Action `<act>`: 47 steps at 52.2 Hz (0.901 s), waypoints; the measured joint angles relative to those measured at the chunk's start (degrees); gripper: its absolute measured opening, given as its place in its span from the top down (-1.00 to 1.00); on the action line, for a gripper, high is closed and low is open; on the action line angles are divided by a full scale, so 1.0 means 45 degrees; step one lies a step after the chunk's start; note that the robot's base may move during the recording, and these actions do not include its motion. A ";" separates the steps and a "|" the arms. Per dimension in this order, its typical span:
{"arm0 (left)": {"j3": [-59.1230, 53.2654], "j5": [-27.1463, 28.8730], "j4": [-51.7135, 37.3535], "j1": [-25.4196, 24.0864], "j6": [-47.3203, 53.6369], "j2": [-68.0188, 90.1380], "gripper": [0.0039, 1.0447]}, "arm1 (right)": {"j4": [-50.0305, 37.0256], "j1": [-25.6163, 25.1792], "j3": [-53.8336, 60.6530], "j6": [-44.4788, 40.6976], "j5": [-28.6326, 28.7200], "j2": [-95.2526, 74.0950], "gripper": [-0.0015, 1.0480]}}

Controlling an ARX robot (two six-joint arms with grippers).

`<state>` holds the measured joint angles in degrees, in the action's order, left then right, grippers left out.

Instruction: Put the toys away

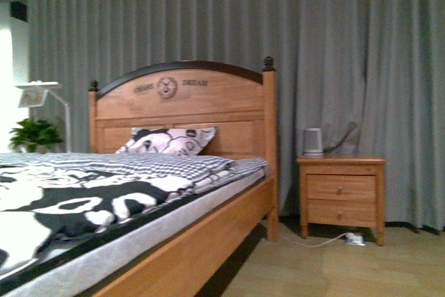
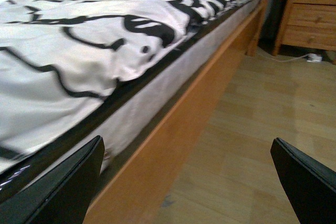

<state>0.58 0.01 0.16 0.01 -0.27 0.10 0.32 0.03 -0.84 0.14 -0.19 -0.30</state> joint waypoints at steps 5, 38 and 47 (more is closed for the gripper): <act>0.0000 0.0029 0.0000 0.0000 0.0000 0.0000 -0.88 | 0.0000 0.0000 0.0005 0.0000 0.0044 0.0000 0.88; 0.0000 0.0000 0.0000 0.0005 0.0000 0.0000 -0.88 | 0.0000 -0.0005 0.0000 0.0000 -0.0005 0.0000 0.88; 0.0000 -0.0005 0.0000 0.0005 0.0005 0.0000 -0.88 | 0.0000 0.0000 0.0005 0.0000 0.0097 0.0000 0.88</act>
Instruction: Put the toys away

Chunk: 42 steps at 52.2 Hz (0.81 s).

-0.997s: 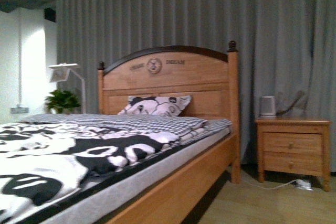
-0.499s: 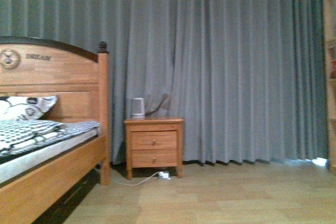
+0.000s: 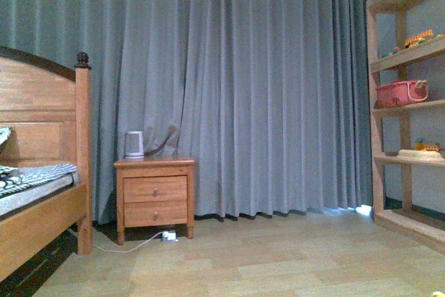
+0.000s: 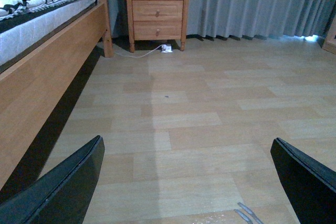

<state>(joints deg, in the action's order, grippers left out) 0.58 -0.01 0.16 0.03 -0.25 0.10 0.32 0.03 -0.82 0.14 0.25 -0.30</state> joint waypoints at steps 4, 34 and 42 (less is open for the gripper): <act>0.0000 0.0005 0.0000 0.0000 0.0000 0.0000 -0.88 | 0.0000 0.0000 0.0000 0.0000 -0.0010 0.0000 0.88; 0.0000 0.0005 0.0000 0.0000 0.0000 0.0000 -0.88 | 0.0000 0.0000 0.0000 0.0000 -0.0058 0.0000 0.88; 0.0000 0.0005 0.0000 0.0000 -0.0005 0.0000 -0.88 | 0.0000 0.0000 0.0000 0.0005 -0.0049 0.0000 0.88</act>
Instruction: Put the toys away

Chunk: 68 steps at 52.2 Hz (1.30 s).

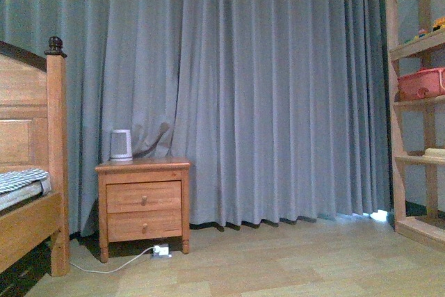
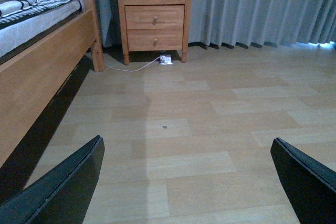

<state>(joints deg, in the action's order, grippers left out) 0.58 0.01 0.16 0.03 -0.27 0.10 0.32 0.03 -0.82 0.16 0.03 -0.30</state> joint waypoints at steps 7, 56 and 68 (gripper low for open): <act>0.0000 -0.0010 0.0000 0.0000 0.0005 0.0000 -0.88 | 0.0005 0.0000 0.0000 0.0000 -0.0005 0.0000 0.88; 0.0000 0.0005 0.0000 0.0000 0.0005 0.0000 -0.88 | 0.0000 0.0000 0.0000 -0.0005 0.0015 0.0000 0.88; 0.0000 0.0005 0.0000 0.0000 0.0005 0.0000 -0.88 | 0.0000 0.0000 0.0000 -0.0005 0.0010 0.0000 0.88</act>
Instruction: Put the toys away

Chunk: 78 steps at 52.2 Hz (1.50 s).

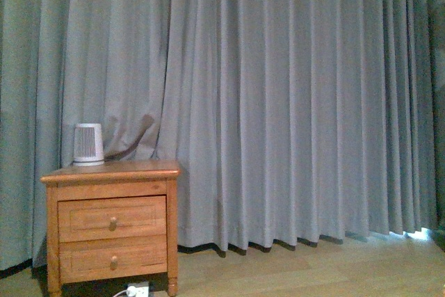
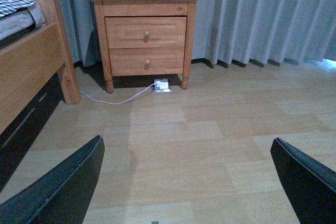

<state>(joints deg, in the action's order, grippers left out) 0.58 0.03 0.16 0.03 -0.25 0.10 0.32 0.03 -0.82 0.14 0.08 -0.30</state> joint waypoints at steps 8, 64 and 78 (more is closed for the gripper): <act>0.0000 -0.0005 0.0000 0.0000 0.0000 0.0000 -0.88 | 0.0000 0.0000 -0.0005 0.0000 -0.0010 0.0000 0.88; 0.0000 -0.0010 0.0000 0.0000 -0.0005 0.0000 -0.88 | 0.0000 0.0000 0.0000 0.0000 -0.0005 0.0000 0.88; 0.0000 -0.0010 0.0000 0.0000 0.0000 0.0000 -0.88 | 0.0000 0.0000 0.0000 0.0005 -0.0010 0.0000 0.88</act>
<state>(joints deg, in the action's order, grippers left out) 0.58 -0.01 0.16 0.03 -0.25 0.10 0.32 0.03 -0.82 0.16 0.03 -0.30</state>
